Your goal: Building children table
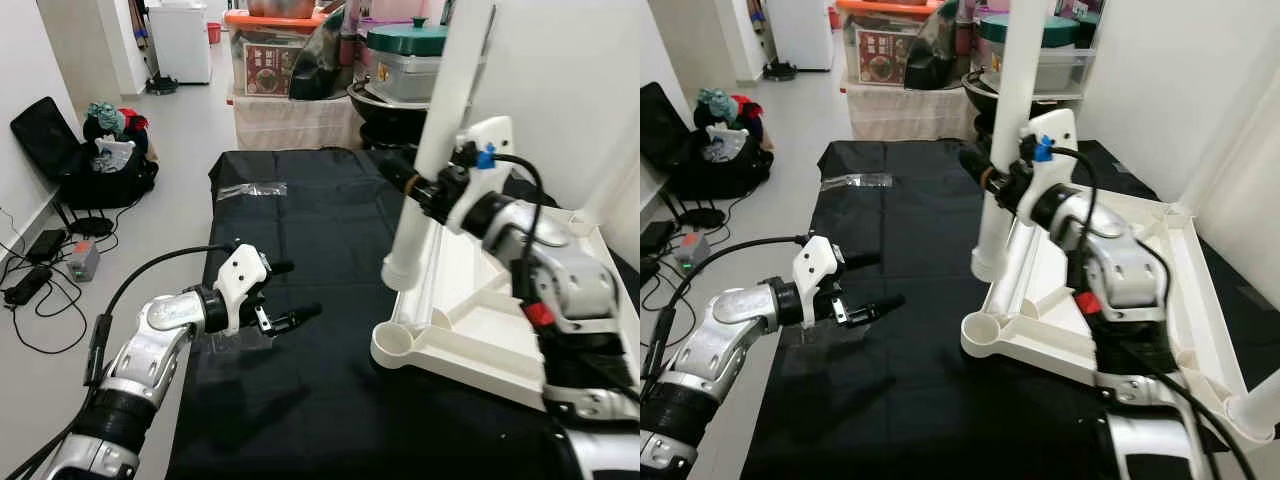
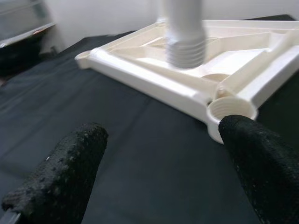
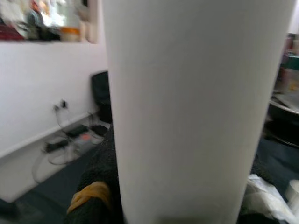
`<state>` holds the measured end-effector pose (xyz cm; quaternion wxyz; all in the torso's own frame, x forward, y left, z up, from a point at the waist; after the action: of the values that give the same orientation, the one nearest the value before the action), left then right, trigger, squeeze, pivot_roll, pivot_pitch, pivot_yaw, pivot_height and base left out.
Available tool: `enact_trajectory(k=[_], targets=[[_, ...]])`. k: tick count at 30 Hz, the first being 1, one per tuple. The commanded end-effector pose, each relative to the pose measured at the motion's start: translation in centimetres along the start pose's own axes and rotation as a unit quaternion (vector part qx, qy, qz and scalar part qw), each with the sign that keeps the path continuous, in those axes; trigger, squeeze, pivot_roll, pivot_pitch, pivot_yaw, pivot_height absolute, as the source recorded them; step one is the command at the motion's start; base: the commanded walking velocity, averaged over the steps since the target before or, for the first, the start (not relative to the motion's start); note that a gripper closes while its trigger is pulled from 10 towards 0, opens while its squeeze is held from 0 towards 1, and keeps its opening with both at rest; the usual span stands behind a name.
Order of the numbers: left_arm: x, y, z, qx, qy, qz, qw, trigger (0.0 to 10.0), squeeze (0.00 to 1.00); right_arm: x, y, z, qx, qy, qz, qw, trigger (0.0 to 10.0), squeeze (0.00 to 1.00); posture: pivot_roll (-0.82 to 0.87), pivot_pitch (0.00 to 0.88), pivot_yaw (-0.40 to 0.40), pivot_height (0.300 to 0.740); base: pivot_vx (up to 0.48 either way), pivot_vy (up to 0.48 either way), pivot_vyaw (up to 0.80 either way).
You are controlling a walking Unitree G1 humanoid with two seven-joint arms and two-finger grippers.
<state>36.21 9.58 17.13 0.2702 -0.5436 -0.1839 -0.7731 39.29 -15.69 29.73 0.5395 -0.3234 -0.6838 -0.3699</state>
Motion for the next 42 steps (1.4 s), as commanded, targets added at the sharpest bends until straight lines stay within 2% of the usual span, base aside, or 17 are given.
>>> enact_trajectory(k=[1,4,6,12,22,38,42], targets=[[-1.1,-1.2,1.2,0.045,-0.005,0.022,0.999,10.0,0.00,-1.7,-1.2,-0.3,-0.009,0.003,0.021,1.000,0.0,0.00,0.05,0.000,-0.059,0.740,0.000,0.000,0.00],[-1.3,-1.4,1.6,0.058,-0.007,0.025,0.998,10.0,0.00,-2.3,-1.5,-0.1,-0.007,0.007,0.028,1.000,0.0,0.00,0.05,0.000,-0.059,0.740,0.000,0.000,0.00],[-1.5,-1.8,2.3,0.080,-0.014,0.028,0.996,10.0,0.00,-3.5,-2.1,0.7,-0.001,0.021,0.037,0.999,0.0,0.00,0.05,0.000,-0.056,0.740,0.000,0.000,0.00],[-1.7,-1.8,2.5,0.092,-0.014,0.030,0.995,10.0,0.00,-4.6,-2.4,1.7,0.003,0.041,0.037,0.998,0.0,0.00,0.05,0.000,-0.052,0.740,0.000,0.000,0.00],[-1.3,-1.3,2.8,0.110,-0.011,0.024,0.994,10.0,0.00,-3.9,-1.9,1.6,-0.015,0.049,0.010,0.999,0.0,0.00,0.05,0.000,-0.053,0.740,0.000,0.000,0.00],[-1.5,-1.5,3.1,0.116,-0.011,0.027,0.993,10.0,0.00,-4.5,-1.9,2.5,-0.015,0.060,0.010,0.998,0.0,0.00,0.05,0.000,-0.042,0.740,0.000,0.000,0.00],[-1.4,-1.4,3.2,0.117,-0.010,0.027,0.993,10.0,0.00,-4.7,-2.8,3.3,0.000,0.067,0.006,0.998,0.0,0.00,0.05,0.000,-0.035,0.740,0.000,0.000,0.00]])
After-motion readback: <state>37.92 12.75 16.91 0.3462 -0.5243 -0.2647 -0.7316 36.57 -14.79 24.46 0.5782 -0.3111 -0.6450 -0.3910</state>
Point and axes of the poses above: a point about 5 cm out from each wrist's last joint towards the gripper, its own y axis pointing out of the wrist towards the gripper, its own x axis along the axis of the wrist's last joint, z = x × y, the point moved 6 cm from there along y, pointing out of the wrist towards the gripper, and after that the axes turned 1 degree about y, right-handed, at the moved point
